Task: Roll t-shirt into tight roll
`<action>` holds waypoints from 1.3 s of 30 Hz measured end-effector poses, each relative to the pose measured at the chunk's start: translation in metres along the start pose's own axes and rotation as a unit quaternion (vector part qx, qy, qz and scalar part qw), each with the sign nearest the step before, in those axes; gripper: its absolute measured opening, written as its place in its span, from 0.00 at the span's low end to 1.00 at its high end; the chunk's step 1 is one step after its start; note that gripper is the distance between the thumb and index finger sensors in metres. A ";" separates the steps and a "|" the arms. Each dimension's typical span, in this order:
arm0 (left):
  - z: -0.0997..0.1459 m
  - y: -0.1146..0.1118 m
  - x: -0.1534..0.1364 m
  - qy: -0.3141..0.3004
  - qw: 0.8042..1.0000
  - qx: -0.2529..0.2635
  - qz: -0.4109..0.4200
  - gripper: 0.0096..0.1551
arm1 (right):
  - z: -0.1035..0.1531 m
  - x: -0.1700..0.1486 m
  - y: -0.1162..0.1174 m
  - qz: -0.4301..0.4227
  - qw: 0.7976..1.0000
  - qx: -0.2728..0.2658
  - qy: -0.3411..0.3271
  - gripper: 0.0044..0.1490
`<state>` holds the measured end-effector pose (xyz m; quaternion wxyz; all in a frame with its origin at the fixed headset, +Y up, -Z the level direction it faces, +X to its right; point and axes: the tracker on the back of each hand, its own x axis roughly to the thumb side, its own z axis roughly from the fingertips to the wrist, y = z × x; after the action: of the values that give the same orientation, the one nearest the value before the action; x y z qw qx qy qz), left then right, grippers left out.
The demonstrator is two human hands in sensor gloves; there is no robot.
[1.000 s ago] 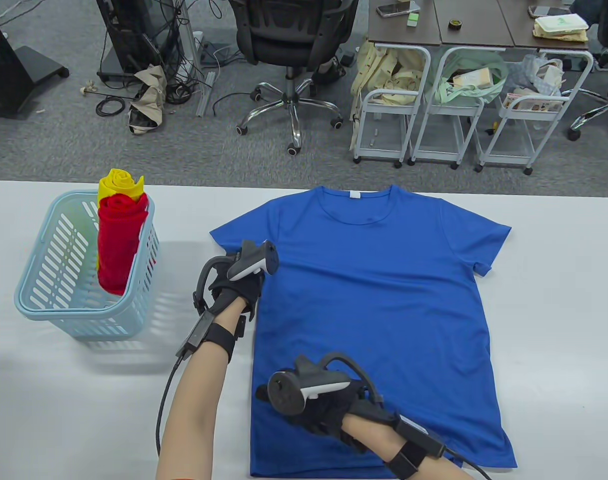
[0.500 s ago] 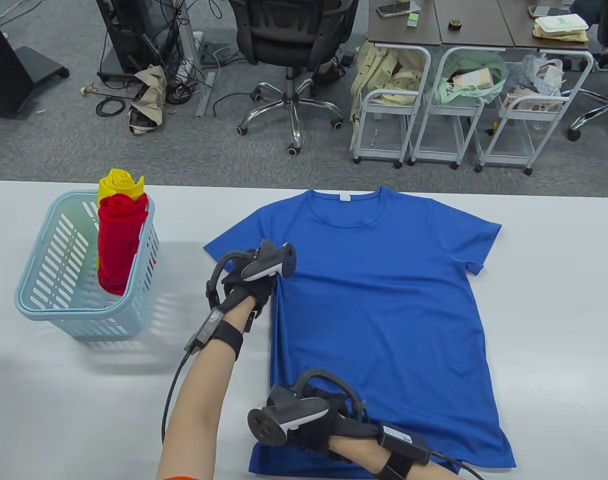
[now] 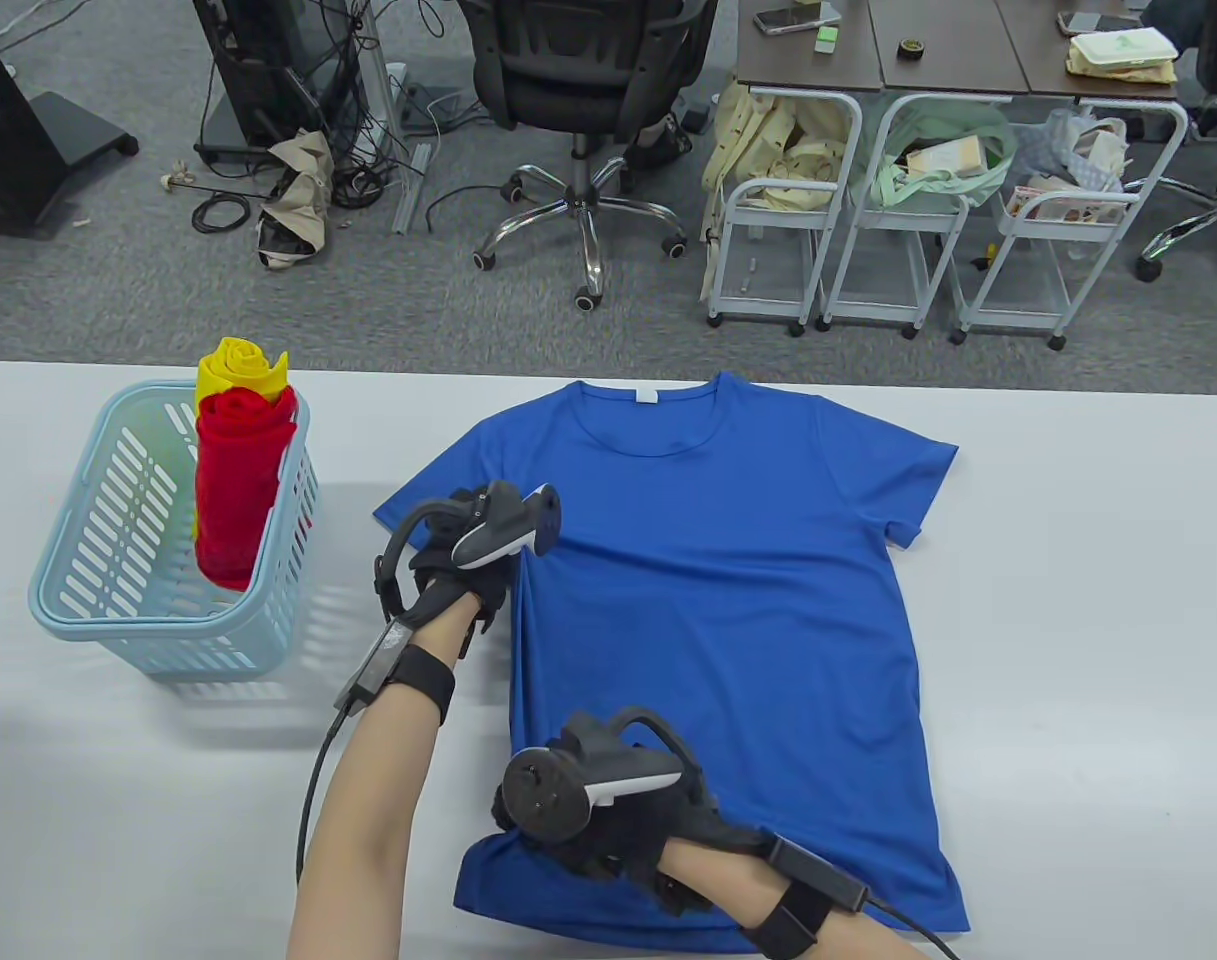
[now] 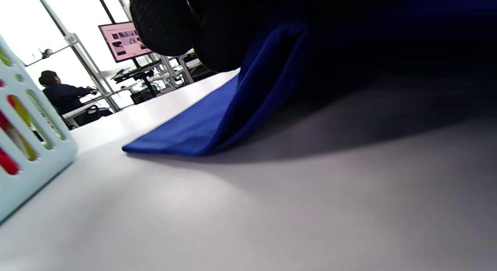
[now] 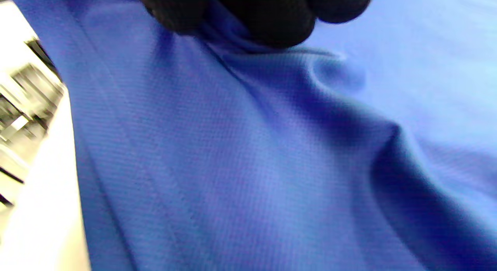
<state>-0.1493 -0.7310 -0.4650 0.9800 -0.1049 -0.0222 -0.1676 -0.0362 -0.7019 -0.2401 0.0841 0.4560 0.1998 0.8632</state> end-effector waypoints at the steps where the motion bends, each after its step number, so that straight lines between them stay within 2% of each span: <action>1: 0.002 0.003 -0.004 0.005 1.000 0.005 0.005 0.26 | 0.001 0.000 -0.005 -0.010 1.000 -0.008 -0.006 0.25; 6: 0.012 0.023 -0.023 0.020 0.997 0.017 0.069 0.26 | 0.013 0.001 -0.031 -0.055 0.997 -0.049 -0.037 0.25; 10: 0.014 0.037 -0.007 0.005 0.993 0.020 0.120 0.26 | 0.041 -0.025 -0.035 -0.101 0.993 -0.051 -0.033 0.24; 12: 0.013 0.046 0.013 -0.013 0.991 0.030 0.127 0.26 | 0.063 -0.047 -0.032 -0.132 0.990 -0.049 -0.013 0.24; 14: 0.009 0.060 0.045 -0.038 0.986 0.063 0.149 0.26 | 0.093 -0.070 -0.030 -0.152 0.987 -0.055 0.017 0.23; 15: 0.007 0.065 0.057 -0.048 0.985 0.064 0.151 0.26 | 0.105 -0.077 -0.029 -0.156 0.986 -0.058 0.028 0.23; 20: 0.007 0.107 0.149 -0.131 0.977 0.088 0.146 0.25 | 0.179 -0.113 -0.026 -0.179 0.976 -0.074 0.096 0.23; 22: 0.009 0.117 0.182 -0.154 0.968 0.091 0.179 0.27 | 0.209 -0.133 -0.023 -0.170 0.968 -0.045 0.177 0.24; 23: 0.009 0.118 0.198 -0.166 0.965 0.065 0.194 0.32 | 0.225 -0.146 -0.020 -0.158 0.959 -0.036 0.234 0.28; 25: 0.011 0.115 0.212 -0.183 0.964 0.029 0.188 0.37 | 0.248 -0.167 -0.016 -0.162 0.935 -0.053 0.310 0.34; 26: 0.012 0.111 0.214 -0.184 0.966 0.033 0.179 0.37 | 0.257 -0.177 -0.013 -0.175 0.921 -0.068 0.342 0.34; 28: 0.016 0.102 0.210 -0.184 0.969 0.040 0.160 0.37 | 0.263 -0.188 -0.008 -0.195 0.903 -0.081 0.374 0.34; 30: 0.023 0.088 0.197 -0.187 0.969 0.024 0.159 0.37 | 0.259 -0.198 -0.001 -0.206 0.899 -0.079 0.377 0.34; 35: 0.067 0.044 0.161 -0.221 0.962 -0.024 0.156 0.36 | 0.213 -0.211 0.011 -0.217 0.904 -0.052 0.366 0.37; 39: 0.110 -0.007 0.155 -0.266 0.946 -0.160 0.097 0.47 | 0.165 -0.210 0.012 -0.179 0.915 -0.022 0.362 0.42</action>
<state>-0.0059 -0.7643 -0.3437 0.9205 -0.3023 -0.2446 -0.0389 0.2196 -0.7375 -0.3100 0.1695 0.0671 0.2757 0.9438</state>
